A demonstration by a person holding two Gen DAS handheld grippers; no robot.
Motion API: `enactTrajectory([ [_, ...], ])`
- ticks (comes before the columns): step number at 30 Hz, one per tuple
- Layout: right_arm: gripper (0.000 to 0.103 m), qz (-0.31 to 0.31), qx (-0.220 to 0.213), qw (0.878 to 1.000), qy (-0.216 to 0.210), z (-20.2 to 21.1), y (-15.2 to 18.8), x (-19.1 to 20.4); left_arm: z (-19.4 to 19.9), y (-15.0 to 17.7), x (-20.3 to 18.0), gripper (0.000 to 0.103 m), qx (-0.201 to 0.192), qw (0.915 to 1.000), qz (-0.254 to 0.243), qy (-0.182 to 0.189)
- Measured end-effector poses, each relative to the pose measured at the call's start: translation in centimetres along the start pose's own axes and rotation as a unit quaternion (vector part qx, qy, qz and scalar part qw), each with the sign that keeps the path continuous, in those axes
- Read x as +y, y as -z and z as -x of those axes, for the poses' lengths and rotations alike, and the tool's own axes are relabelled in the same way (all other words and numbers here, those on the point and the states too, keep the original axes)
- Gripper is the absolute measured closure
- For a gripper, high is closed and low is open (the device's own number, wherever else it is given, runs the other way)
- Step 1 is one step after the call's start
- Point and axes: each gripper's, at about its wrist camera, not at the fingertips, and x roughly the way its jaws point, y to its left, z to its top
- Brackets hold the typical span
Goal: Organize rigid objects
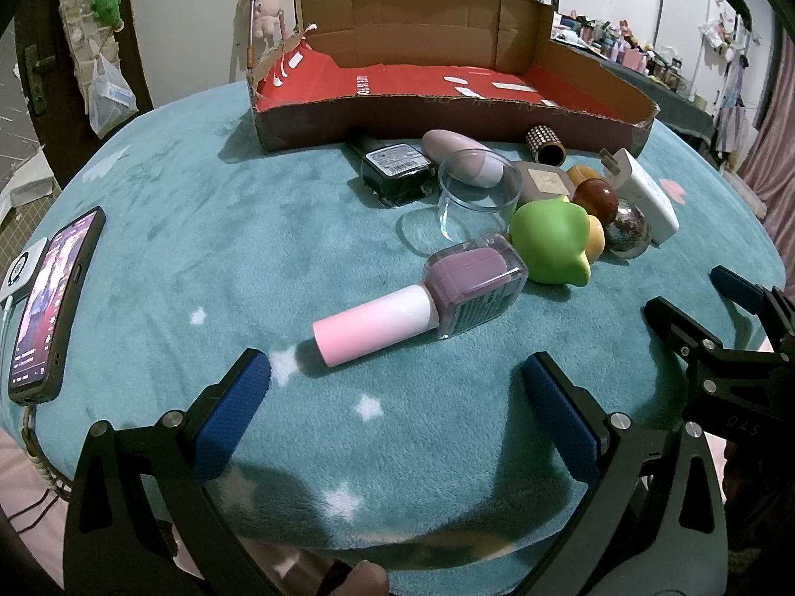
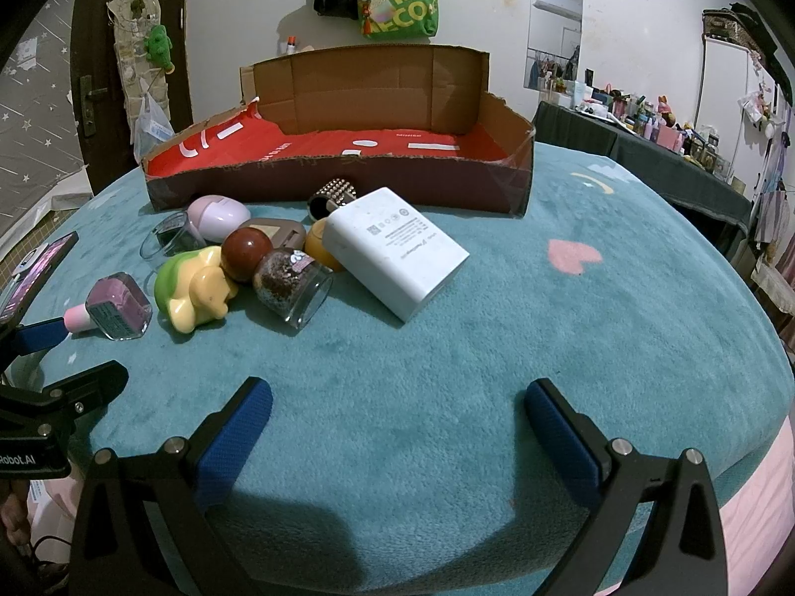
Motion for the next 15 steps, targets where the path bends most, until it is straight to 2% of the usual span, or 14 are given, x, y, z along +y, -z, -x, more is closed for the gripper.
enactTrajectory([
  [15, 0.0, 0.017, 0.0, 1.0, -0.004, 0.06, -0.52, -0.22, 0.28, -0.22, 0.13, 0.0, -0.002, 0.9998, -0.018, 0.004],
])
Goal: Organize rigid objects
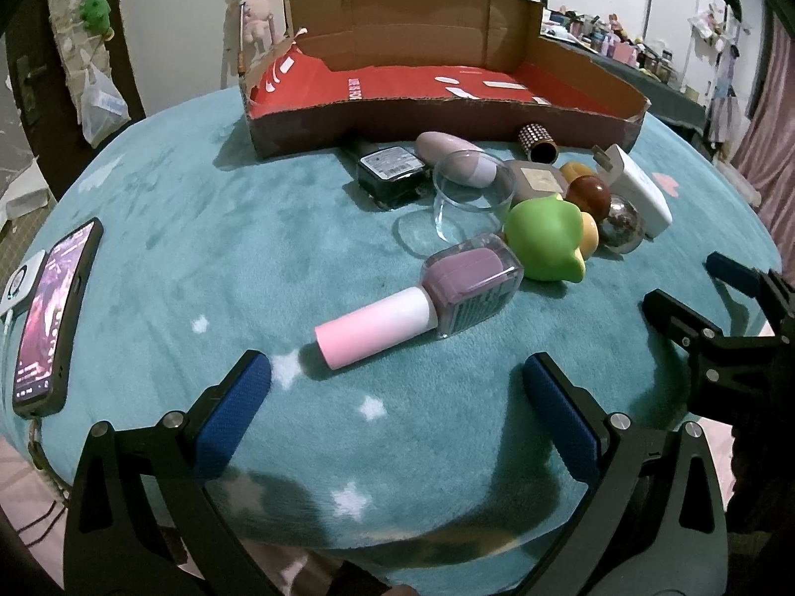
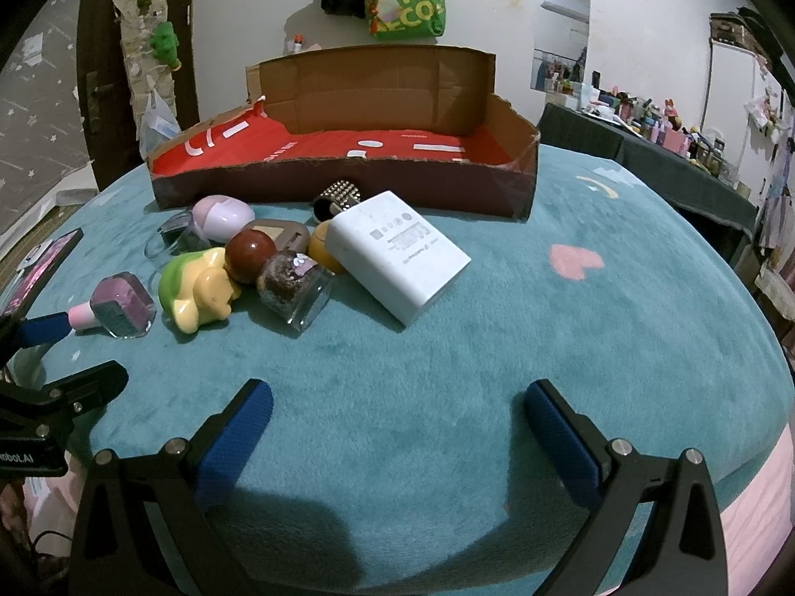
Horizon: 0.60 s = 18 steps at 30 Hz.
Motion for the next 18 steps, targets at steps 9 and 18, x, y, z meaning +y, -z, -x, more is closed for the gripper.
enactTrajectory([
  [9, 0.001, -0.008, -0.005, 1.0, 0.001, -0.5, -1.3, -1.1, -0.1, -1.0, 0.5, 0.005, -0.009, 0.9999, -0.006, 0.006],
  [18, 0.007, 0.003, -0.025, 1.0, -0.002, -0.9, -2.8, -1.4, -1.1, -2.2, -0.2, 0.019, -0.008, 0.9991, -0.029, 0.03],
])
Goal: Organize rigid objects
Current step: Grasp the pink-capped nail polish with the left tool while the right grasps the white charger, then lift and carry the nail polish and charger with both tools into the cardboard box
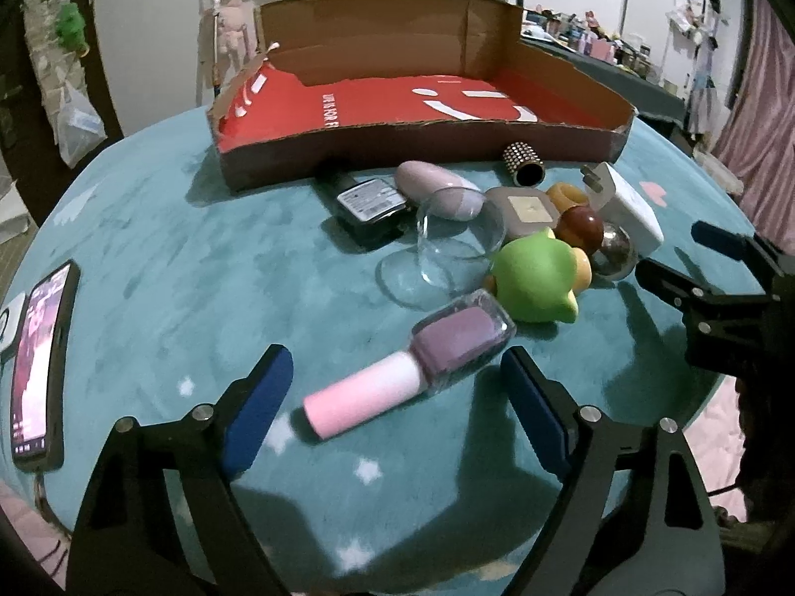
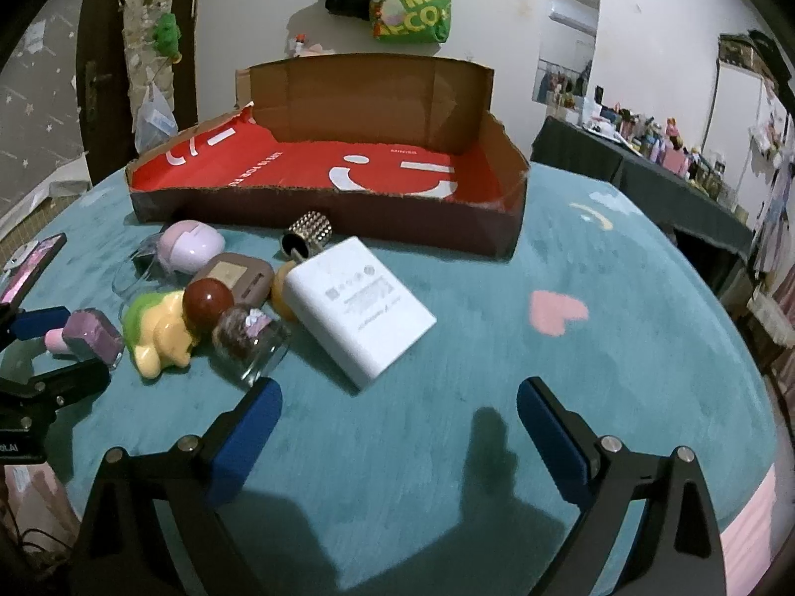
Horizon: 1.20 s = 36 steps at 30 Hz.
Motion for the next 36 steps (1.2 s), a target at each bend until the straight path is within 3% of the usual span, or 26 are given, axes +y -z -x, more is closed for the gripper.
enactTrajectory([
  [8, 0.008, -0.001, -0.009, 1.0, 0.006, -1.0, -1.5, -0.8, -1.0, -1.1, -0.1, 0.029, 0.0, 1.0, -0.006, 0.007],
  [12, 0.01, -0.005, -0.011, 1.0, -0.009, -1.7, -2.1, -1.0, -1.3, -1.4, 0.3, 0.043, -0.001, 1.0, -0.005, 0.004],
  [17, 0.026, -0.008, -0.001, 0.999, -0.036, -2.6, -3.0, -1.1, -1.5, -1.5, 0.3, 0.05, -0.001, 1.0, -0.004, 0.006],
  [19, 0.041, -0.015, 0.007, 0.998, -0.056, -2.9, -3.1, -1.1, -1.4, -1.4, 0.4, 0.055, -0.002, 1.0, -0.002, 0.009],
  [21, 0.049, -0.017, 0.015, 0.997, -0.069, -3.3, -3.1, -0.9, -1.3, -1.3, 0.4, 0.061, -0.002, 0.9999, 0.0, 0.013],
  [22, 0.05, -0.015, 0.016, 0.997, -0.07, -3.3, -3.1, -0.7, -1.2, -1.2, 0.4, 0.07, -0.003, 0.9999, 0.0, 0.016],
  [25, 0.05, 0.003, 0.014, 0.998, -0.054, -3.3, -2.9, -0.2, -0.9, -1.0, 0.1, 0.081, -0.005, 0.9998, -0.005, 0.019],
  [36, 0.053, -0.003, 0.001, 0.998, -0.063, -1.1, -4.2, -0.3, 0.6, -1.3, 0.5, 0.083, -0.019, 0.9993, 0.001, 0.032],
])
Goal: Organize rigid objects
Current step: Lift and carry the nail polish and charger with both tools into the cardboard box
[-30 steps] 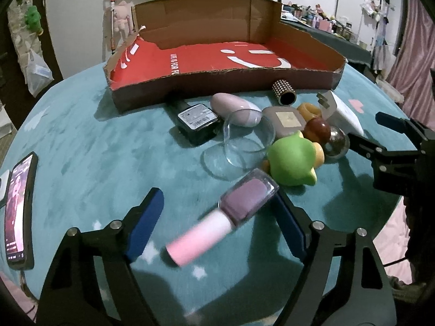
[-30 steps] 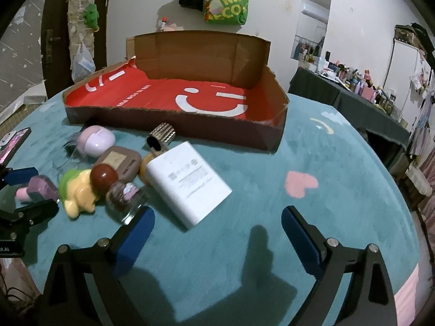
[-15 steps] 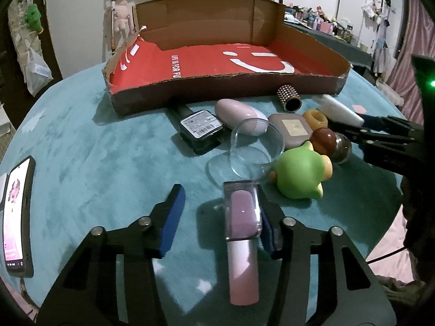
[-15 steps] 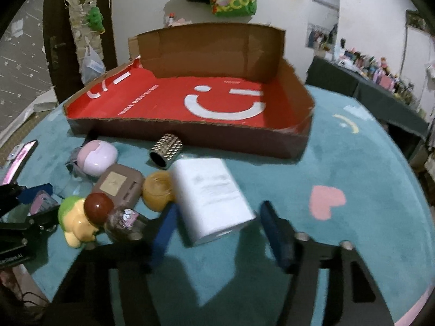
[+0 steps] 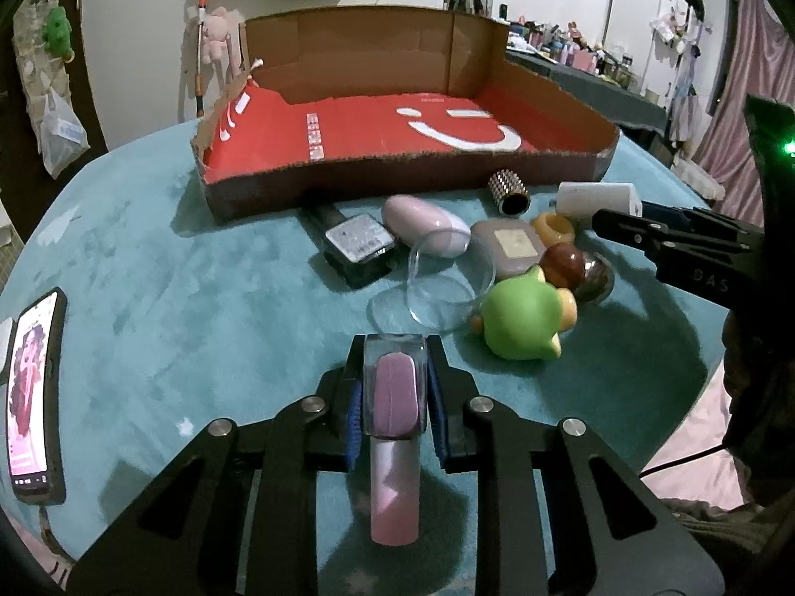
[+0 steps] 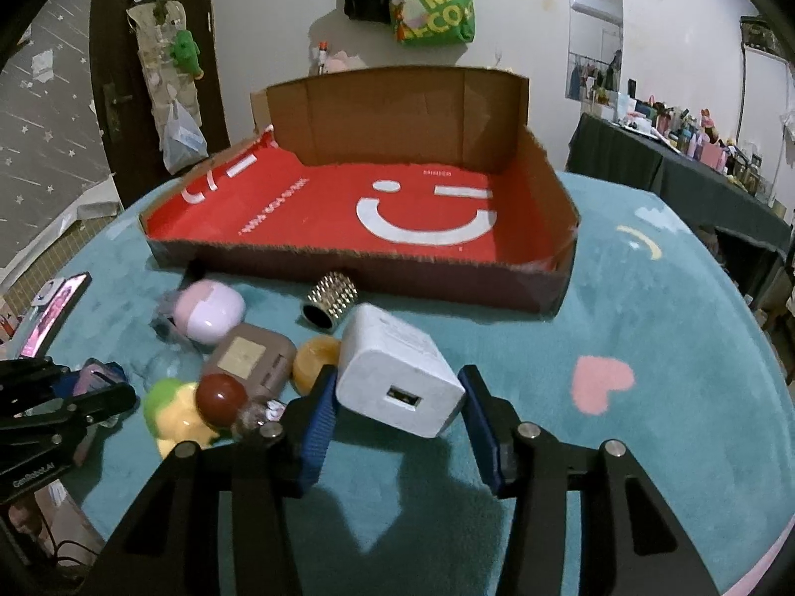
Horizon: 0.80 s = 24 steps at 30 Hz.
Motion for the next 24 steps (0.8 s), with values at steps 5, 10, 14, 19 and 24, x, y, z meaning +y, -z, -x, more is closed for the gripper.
enactTrajectory([
  [5, 0.069, -0.001, -0.005, 1.0, -0.008, 0.6, -0.9, 0.1, 0.7, -1.2, 0.4, 0.083, -0.016, 0.9999, -0.001, -0.002],
  [10, 0.07, 0.01, -0.001, 1.0, 0.004, 0.2, -1.0, 0.4, 0.9, -2.3, 0.7, 0.083, -0.027, 0.9996, 0.0, -0.004],
  [14, 0.07, 0.015, 0.0, 1.0, 0.006, 0.3, -0.9, 0.6, 0.7, -2.1, 1.1, 0.083, -0.025, 0.9997, 0.009, 0.0],
  [19, 0.07, 0.014, -0.001, 1.0, 0.004, 0.3, -0.7, 0.4, 1.0, -2.2, 0.9, 0.083, -0.028, 0.9996, 0.005, 0.001],
  [24, 0.071, 0.011, -0.003, 1.0, 0.004, 0.3, -0.6, 0.2, 1.0, -2.4, 1.0, 0.083, -0.024, 0.9997, 0.009, 0.002],
])
